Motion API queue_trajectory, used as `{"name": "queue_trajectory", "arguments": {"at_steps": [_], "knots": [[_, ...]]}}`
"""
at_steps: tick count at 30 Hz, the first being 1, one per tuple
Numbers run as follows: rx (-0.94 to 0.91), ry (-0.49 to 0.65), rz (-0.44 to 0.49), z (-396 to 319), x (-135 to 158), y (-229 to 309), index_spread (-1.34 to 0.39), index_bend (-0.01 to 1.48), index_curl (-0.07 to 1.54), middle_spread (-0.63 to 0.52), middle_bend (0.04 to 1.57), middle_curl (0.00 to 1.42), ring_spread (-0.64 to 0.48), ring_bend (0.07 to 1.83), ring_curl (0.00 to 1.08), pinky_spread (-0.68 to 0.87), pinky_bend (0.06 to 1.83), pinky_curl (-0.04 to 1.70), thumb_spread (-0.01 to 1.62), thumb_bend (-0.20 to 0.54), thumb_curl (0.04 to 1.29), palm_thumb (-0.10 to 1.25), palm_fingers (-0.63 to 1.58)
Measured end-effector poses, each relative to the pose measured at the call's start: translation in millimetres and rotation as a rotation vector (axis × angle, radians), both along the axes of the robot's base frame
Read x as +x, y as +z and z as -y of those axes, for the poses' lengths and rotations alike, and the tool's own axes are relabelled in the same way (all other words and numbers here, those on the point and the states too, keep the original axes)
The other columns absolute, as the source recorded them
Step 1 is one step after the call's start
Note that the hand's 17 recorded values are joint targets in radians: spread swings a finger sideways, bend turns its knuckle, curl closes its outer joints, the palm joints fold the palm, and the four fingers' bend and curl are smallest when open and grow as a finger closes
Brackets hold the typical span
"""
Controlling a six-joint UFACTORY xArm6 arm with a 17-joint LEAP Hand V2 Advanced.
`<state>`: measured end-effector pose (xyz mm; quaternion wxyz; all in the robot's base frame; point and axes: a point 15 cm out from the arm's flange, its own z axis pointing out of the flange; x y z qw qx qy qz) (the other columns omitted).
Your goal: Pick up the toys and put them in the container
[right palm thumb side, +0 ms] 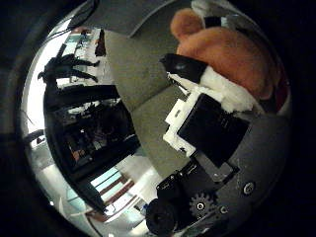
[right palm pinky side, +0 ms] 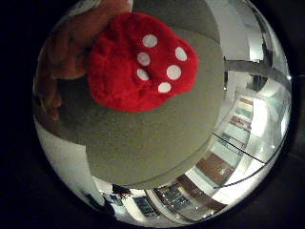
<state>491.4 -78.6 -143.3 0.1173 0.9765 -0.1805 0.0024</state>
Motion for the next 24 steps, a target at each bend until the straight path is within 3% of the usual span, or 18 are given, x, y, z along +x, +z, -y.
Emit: {"name": "queue_trajectory", "arguments": {"at_steps": [4, 10, 24], "knots": [[0.004, -0.001, 0.013, 2.1, 3.7, 2.8, -0.23, 1.06, 0.78, -0.09, 1.25, 0.69, -0.19, 1.31, 0.6, -0.22, 1.45, 0.37, 1.05, -0.003, 0.41, 0.85, 1.23], [0.005, -0.014, 0.031, 8.1, 8.9, 10.1, -0.19, 1.17, 0.8, -0.09, 1.35, 0.7, -0.2, 1.36, 0.67, -0.18, 1.52, 0.48, 1.02, -0.003, 0.51, 1.04, 1.15], [-0.013, -0.054, 0.105, 33.9, 32.4, 55.9, -0.17, 1.22, 0.76, -0.08, 1.39, 0.68, -0.21, 1.34, 0.76, -0.16, 1.48, 0.64, 0.96, -0.014, 0.66, 1.07, 1.13]]}}
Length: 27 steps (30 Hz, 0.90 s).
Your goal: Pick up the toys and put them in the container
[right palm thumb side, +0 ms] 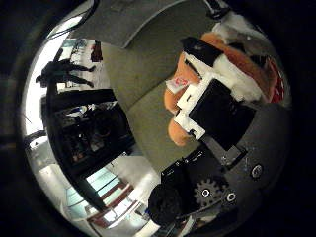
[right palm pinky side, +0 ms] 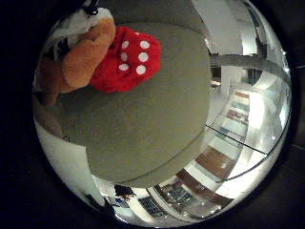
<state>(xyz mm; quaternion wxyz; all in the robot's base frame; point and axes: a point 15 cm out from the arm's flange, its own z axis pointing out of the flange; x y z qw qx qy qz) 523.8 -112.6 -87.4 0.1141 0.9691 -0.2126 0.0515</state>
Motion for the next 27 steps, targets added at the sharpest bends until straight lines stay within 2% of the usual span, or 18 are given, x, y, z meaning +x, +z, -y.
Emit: {"name": "queue_trajectory", "arguments": {"at_steps": [4, 14, 21, 27], "knots": [[-0.011, -0.02, 0.038, 14.3, 7.7, 28.2, -0.17, 1.23, 0.75, -0.08, 1.4, 0.67, -0.21, 1.33, 0.77, -0.16, 1.46, 0.68, 0.96, -0.014, 0.68, 1.06, 1.13], [-0.037, -0.044, 0.079, 34.0, -3.3, 87.1, -0.17, 1.23, 0.74, -0.08, 1.4, 0.66, -0.22, 1.32, 0.8, -0.16, 1.42, 0.76, 0.95, -0.015, 0.72, 1.04, 1.13], [-0.054, -0.053, 0.14, 38.2, 3.9, 132.0, -0.17, 1.24, 0.74, -0.08, 1.4, 0.66, -0.22, 1.31, 0.82, -0.17, 1.39, 0.81, 0.93, -0.015, 0.75, 1.03, 1.13], [-0.102, -0.093, 0.137, 56.3, -2.5, 177.6, -0.17, 1.23, 0.74, -0.08, 1.4, 0.66, -0.22, 1.31, 0.82, -0.17, 1.37, 0.84, 0.92, -0.015, 0.76, 1.02, 1.13]]}}
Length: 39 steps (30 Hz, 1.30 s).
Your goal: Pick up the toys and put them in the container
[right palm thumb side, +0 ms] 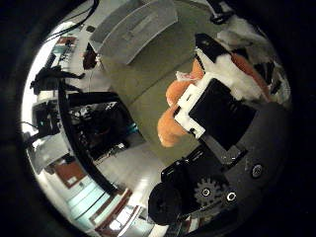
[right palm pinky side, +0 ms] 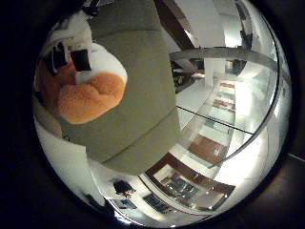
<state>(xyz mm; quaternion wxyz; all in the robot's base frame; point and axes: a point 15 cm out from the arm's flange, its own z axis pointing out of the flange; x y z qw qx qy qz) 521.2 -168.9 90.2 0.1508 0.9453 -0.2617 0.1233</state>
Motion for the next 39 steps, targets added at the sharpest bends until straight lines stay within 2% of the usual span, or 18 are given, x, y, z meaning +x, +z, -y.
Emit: {"name": "queue_trajectory", "arguments": {"at_steps": [5, 14, 29, 39], "knots": [[-0.001, -0.001, 0.045, -13.6, 8.1, 41.1, -0.17, 1.23, 0.74, -0.08, 1.4, 0.65, -0.22, 1.3, 0.83, -0.18, 1.35, 0.86, 0.92, -0.015, 0.77, 1.02, 1.14], [0.11, -0.002, -0.029, -72.9, -15.3, 91.4, -0.17, 1.23, 0.74, -0.08, 1.41, 0.66, -0.22, 1.3, 0.83, -0.18, 1.34, 0.89, 0.9, -0.015, 0.79, 1.02, 1.14], [0.173, 0.125, -0.016, -176.9, -44.9, 178.8, -0.17, 1.22, 0.75, -0.08, 1.4, 0.66, -0.22, 1.3, 0.84, -0.18, 1.32, 0.92, 0.87, -0.014, 0.81, 1.01, 1.15], [0.179, 0.241, -0.015, -247.1, -67.5, 205.7, -0.17, 1.22, 0.75, -0.08, 1.4, 0.66, -0.22, 1.31, 0.83, -0.18, 1.31, 0.93, 0.86, -0.016, 0.82, 1.0, 1.15]]}}
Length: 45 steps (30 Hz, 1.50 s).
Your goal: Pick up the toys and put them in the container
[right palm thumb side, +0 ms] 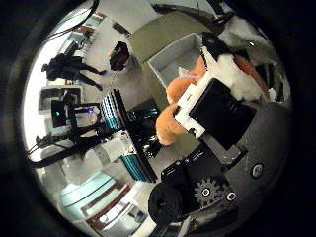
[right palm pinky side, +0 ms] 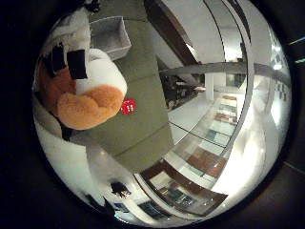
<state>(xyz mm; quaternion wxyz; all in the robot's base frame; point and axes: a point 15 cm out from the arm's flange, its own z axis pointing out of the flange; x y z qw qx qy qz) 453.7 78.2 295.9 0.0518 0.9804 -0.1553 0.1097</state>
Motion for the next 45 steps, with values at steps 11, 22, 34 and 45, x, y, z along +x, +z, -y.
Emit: {"name": "queue_trajectory", "arguments": {"at_steps": [11, 22, 34, 45], "knots": [[0.062, 0.071, -0.019, -81.3, -34.1, 22.6, -0.17, 1.22, 0.75, -0.08, 1.4, 0.66, -0.22, 1.31, 0.83, -0.18, 1.31, 0.93, 0.85, -0.018, 0.84, 1.0, 1.15], [0.091, 0.142, -0.025, -155.1, -67.4, 20.0, -0.17, 1.22, 0.76, -0.08, 1.4, 0.66, -0.22, 1.31, 0.83, -0.18, 1.32, 0.92, 0.83, -0.016, 0.85, 1.01, 1.15], [0.12, 0.134, -0.078, -194.7, -53.3, -0.3, -0.17, 1.22, 0.76, -0.08, 1.4, 0.66, -0.22, 1.31, 0.83, -0.18, 1.32, 0.94, 0.82, -0.016, 0.86, 1.01, 1.15], [0.151, 0.099, -0.102, -208.4, -21.3, -34.9, -0.17, 1.22, 0.76, -0.08, 1.4, 0.66, -0.22, 1.31, 0.83, -0.19, 1.32, 0.95, 0.82, -0.016, 0.86, 1.01, 1.15]]}}
